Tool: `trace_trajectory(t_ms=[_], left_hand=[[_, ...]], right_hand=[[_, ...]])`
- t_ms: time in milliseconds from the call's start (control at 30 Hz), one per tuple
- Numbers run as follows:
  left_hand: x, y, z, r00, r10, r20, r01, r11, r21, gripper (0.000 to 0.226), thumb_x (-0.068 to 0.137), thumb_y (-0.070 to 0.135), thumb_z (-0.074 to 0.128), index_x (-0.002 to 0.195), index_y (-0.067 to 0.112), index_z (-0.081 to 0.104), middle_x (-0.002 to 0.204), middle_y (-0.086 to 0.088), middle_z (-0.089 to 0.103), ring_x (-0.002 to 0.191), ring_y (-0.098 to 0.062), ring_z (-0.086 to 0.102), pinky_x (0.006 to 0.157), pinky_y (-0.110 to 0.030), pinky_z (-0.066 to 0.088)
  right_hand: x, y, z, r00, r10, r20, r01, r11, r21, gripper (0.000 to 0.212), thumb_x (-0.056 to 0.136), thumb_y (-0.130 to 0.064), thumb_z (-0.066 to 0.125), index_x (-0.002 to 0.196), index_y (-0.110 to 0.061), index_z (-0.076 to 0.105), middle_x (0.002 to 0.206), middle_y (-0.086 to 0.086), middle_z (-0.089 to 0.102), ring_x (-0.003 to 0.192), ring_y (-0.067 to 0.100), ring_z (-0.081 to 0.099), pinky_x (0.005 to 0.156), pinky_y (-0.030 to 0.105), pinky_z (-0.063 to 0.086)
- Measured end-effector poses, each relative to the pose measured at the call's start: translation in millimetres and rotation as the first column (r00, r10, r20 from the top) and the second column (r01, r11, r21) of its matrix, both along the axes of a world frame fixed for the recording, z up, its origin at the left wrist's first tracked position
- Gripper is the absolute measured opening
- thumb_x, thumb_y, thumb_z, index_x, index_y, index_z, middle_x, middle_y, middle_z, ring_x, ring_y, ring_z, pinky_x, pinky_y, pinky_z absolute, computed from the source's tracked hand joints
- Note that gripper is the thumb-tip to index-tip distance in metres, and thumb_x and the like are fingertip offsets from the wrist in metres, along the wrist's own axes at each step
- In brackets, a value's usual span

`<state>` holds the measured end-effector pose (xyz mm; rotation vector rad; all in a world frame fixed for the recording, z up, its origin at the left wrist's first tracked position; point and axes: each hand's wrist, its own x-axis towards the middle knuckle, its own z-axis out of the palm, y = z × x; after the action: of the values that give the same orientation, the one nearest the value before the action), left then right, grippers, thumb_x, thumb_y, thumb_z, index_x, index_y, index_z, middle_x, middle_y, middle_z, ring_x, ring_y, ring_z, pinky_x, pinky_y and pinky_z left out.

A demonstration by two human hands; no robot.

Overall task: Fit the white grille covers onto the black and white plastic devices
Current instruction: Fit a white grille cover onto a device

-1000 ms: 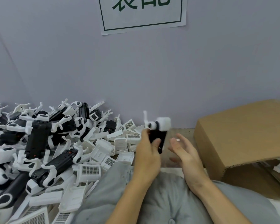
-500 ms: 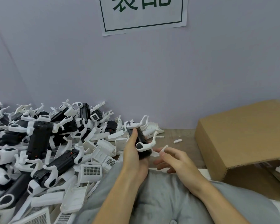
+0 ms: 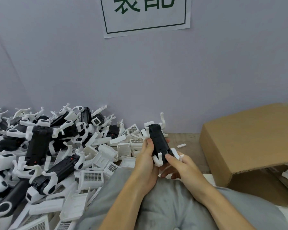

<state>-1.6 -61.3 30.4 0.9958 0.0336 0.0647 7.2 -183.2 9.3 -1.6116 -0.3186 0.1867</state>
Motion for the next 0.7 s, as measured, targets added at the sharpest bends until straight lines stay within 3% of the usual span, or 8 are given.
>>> trace_trajectory(t_ms=[133,300,533,633,700], left_hand=[[1.4,0.9,-4.7,0.997,-0.043,0.064,0.042,0.999,0.019,0.038,0.107,0.037,0.034,0.126,0.011,0.054,0.122,-0.02,0.068,0.087,-0.032,0.069,0.054,-0.027,0.054],[3.8,2.8,-9.5,0.994,-0.065,0.092,0.057,0.995,0.083,0.036,0.107,0.038,0.035,0.126,0.013,0.051,0.117,-0.017,0.071,0.089,-0.035,0.07,0.054,-0.031,0.053],[3.0,2.6,-7.4,0.998,-0.026,0.062,0.025,0.999,0.024,0.036,0.107,0.036,0.034,0.123,0.009,0.052,0.12,-0.026,0.067,0.082,-0.034,0.066,0.052,-0.028,0.051],[2.9,2.2,-8.2,0.998,-0.012,0.058,0.01,0.999,0.037,0.034,0.107,0.035,0.036,0.12,0.01,0.054,0.112,-0.024,0.069,0.082,-0.034,0.066,0.052,-0.028,0.051],[3.3,2.1,-8.8,0.998,-0.007,0.064,0.003,0.998,0.059,0.034,0.106,0.034,0.038,0.124,0.011,0.054,0.114,-0.025,0.068,0.086,-0.035,0.065,0.054,-0.03,0.052]], right_hand=[[0.4,-0.5,0.2,1.0,-0.024,0.011,0.023,0.999,0.026,0.022,0.102,-0.028,0.051,0.103,-0.014,0.068,0.08,0.006,0.072,0.068,0.02,0.067,0.066,0.031,0.043],[-0.3,-0.5,0.2,1.0,-0.027,0.015,0.027,1.0,0.016,0.019,0.101,-0.022,0.052,0.1,-0.01,0.066,0.075,0.002,0.07,0.066,0.02,0.064,0.065,0.031,0.042],[-2.5,-0.8,1.7,1.0,-0.001,0.025,0.0,0.999,0.041,0.017,0.094,-0.023,0.056,0.102,-0.014,0.069,0.077,0.004,0.071,0.065,0.018,0.064,0.067,0.034,0.042],[-2.6,-0.8,2.6,1.0,0.01,0.024,-0.011,1.0,0.027,0.033,0.078,-0.032,0.053,0.1,-0.014,0.069,0.08,0.005,0.073,0.066,0.017,0.065,0.066,0.031,0.044],[-1.6,-1.3,1.8,0.999,0.011,0.038,-0.011,1.0,0.016,0.027,0.081,-0.03,0.052,0.098,-0.018,0.07,0.079,0.004,0.073,0.066,0.015,0.065,0.062,0.024,0.046]])
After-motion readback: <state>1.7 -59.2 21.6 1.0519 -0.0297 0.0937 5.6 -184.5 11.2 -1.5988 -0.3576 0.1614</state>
